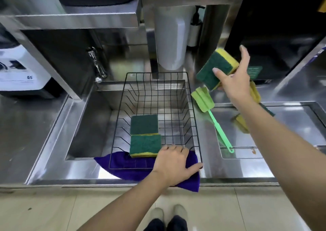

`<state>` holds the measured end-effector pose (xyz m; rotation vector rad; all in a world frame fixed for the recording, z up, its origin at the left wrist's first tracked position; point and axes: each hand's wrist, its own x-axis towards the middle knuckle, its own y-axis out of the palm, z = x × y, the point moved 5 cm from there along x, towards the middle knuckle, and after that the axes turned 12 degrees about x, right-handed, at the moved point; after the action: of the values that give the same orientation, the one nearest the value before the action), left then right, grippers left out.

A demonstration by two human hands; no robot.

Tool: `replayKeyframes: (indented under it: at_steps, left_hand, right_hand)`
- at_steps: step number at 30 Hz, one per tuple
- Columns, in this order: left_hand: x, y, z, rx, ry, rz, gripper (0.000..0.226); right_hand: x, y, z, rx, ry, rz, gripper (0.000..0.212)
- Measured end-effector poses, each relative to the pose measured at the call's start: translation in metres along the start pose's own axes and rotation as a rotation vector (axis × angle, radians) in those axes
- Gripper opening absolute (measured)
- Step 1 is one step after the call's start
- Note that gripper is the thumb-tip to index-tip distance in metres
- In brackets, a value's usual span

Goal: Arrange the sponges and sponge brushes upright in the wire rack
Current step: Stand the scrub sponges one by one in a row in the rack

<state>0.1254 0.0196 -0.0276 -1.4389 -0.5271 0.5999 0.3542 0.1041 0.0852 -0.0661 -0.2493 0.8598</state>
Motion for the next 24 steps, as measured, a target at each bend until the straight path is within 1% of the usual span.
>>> replayKeyframes:
  at_steps: [1,3,5,7,10,13,16,19,20,24]
  left_hand:
    - [-0.002,0.000,0.007,-0.011,-0.009,-0.007,0.069]
    - [-0.007,0.000,0.022,-0.025,-0.015,-0.025,0.065]
    - [-0.012,-0.003,0.037,-0.017,-0.030,-0.068,0.061]
    - [-0.018,-0.007,0.049,0.010,-0.066,-0.118,0.054]
    - [-0.028,-0.010,0.062,0.016,-0.148,-0.148,0.047]
    - [-0.036,-0.010,0.071,0.017,-0.209,-0.144,0.047]
    - [-0.038,-0.010,0.073,0.006,-0.227,-0.140,0.045]
    - [-0.037,-0.010,0.073,0.007,-0.237,-0.141,0.044]
    - [-0.037,-0.010,0.073,0.005,-0.240,-0.139,0.043]
    - [-0.037,-0.010,0.073,-0.006,-0.244,-0.128,0.044]
  right_hand:
    - [-0.004,0.013,0.000,0.029,0.018,0.048,0.068]
    - [-0.011,0.040,-0.004,-0.003,0.045,0.117,0.054]
    - [-0.018,0.065,-0.010,-0.043,0.035,0.148,0.053]
    - [-0.024,0.087,-0.017,-0.030,0.056,0.166,0.053]
    - [-0.032,0.117,-0.028,-0.041,0.159,0.169,0.046]
    - [-0.040,0.147,-0.041,-0.013,0.271,0.216,0.040]
    - [-0.048,0.170,-0.050,0.063,0.350,0.232,0.041]
    - [-0.053,0.186,-0.057,0.066,0.379,0.253,0.062]
    - [-0.055,0.190,-0.060,0.051,0.397,0.254,0.064]
    - [-0.061,0.192,-0.076,-0.072,0.498,0.160,0.049]
